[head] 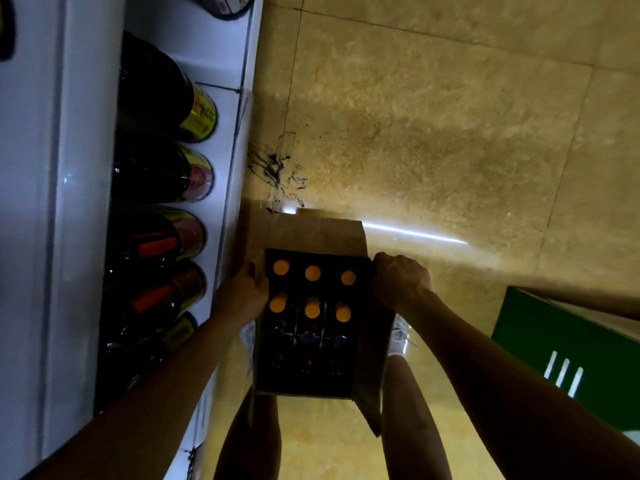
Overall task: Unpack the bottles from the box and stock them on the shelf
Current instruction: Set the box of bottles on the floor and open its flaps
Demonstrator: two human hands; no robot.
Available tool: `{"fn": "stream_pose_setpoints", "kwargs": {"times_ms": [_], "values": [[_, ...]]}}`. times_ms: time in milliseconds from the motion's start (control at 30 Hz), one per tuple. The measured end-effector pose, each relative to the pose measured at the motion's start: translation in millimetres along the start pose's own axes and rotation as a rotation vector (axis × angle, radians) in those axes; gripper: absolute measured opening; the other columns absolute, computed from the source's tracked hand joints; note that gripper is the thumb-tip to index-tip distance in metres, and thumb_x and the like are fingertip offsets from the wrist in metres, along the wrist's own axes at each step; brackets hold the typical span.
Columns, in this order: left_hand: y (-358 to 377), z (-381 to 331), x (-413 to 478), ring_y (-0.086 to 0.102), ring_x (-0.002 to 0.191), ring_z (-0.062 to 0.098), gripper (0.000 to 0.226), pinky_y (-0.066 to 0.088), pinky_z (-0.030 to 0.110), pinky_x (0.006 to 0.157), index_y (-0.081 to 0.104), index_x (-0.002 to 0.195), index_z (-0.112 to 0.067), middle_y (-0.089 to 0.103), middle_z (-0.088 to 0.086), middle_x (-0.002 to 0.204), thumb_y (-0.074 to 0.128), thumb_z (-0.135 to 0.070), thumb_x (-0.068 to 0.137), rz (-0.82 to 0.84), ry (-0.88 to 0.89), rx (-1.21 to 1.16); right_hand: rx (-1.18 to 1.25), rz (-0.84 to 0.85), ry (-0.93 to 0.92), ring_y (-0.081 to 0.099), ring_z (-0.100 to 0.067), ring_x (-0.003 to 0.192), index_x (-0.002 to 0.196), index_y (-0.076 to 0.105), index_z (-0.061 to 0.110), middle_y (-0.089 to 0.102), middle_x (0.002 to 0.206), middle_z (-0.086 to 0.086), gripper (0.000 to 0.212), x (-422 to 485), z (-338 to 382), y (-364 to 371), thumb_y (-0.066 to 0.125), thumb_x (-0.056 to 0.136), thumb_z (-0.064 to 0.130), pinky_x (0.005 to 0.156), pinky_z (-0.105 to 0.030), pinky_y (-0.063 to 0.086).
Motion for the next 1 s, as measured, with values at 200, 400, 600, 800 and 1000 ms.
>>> {"fn": "stream_pose_setpoints", "kwargs": {"times_ms": [200, 400, 600, 800, 1000], "values": [[3, -12, -10, 0.054, 0.126, 0.043, 0.06, 0.043, 0.04, 0.093, 0.019, 0.16, -0.02, 0.054, 0.025, 0.143, 0.043, -0.029, 0.106, -0.008, 0.005, -0.018, 0.459, -0.032, 0.034, 0.066, -0.037, 0.101, 0.126, 0.053, 0.007, 0.068, 0.105, -0.014, 0.037, -25, 22, 10, 0.05, 0.103, 0.036, 0.081, -0.043, 0.053], [-5, -18, -19, 0.055, 0.126, 0.043, 0.055, 0.044, 0.041, 0.095, 0.031, 0.154, -0.015, 0.057, 0.024, 0.139, 0.049, -0.025, 0.103, 0.029, 0.042, 0.035, 0.652, -0.074, 0.204, 0.067, -0.04, 0.105, 0.142, 0.044, 0.012, 0.069, 0.108, -0.02, 0.041, -48, 39, 27, 0.039, 0.106, 0.032, 0.093, -0.051, 0.054], [0, -12, -14, 0.06, 0.117, 0.044, 0.04, 0.046, 0.04, 0.087, 0.047, 0.144, -0.01, 0.063, 0.026, 0.129, 0.045, -0.019, 0.105, -0.002, 0.103, 0.092, 0.507, 0.007, 0.125, 0.066, -0.034, 0.106, 0.14, 0.046, 0.016, 0.068, 0.119, -0.013, 0.044, -39, 29, 32, 0.054, 0.098, 0.023, 0.083, -0.038, 0.048], [4, -17, -13, 0.058, 0.119, 0.043, 0.037, 0.044, 0.038, 0.088, 0.049, 0.141, -0.006, 0.062, 0.025, 0.131, 0.044, -0.019, 0.106, -0.015, 0.081, 0.101, 0.489, -0.024, 0.095, 0.066, -0.036, 0.105, 0.132, 0.055, 0.008, 0.067, 0.116, -0.018, 0.037, -34, 14, 31, 0.047, 0.104, 0.031, 0.089, -0.045, 0.054], [-1, -41, -14, 0.059, 0.117, 0.043, 0.038, 0.043, 0.036, 0.084, 0.05, 0.14, -0.007, 0.064, 0.025, 0.128, 0.049, -0.019, 0.104, -0.015, 0.069, 0.112, 0.466, -0.024, 0.048, 0.062, -0.037, 0.115, 0.141, 0.05, 0.011, 0.061, 0.132, -0.016, 0.037, -30, -3, 15, 0.046, 0.105, 0.022, 0.099, -0.043, 0.048]]}}
Point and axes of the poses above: each hand's wrist, its own x-axis towards the middle knuckle, its own y-axis out of the palm, z = x × y, the point moved 1 cm from there along x, towards the middle knuckle
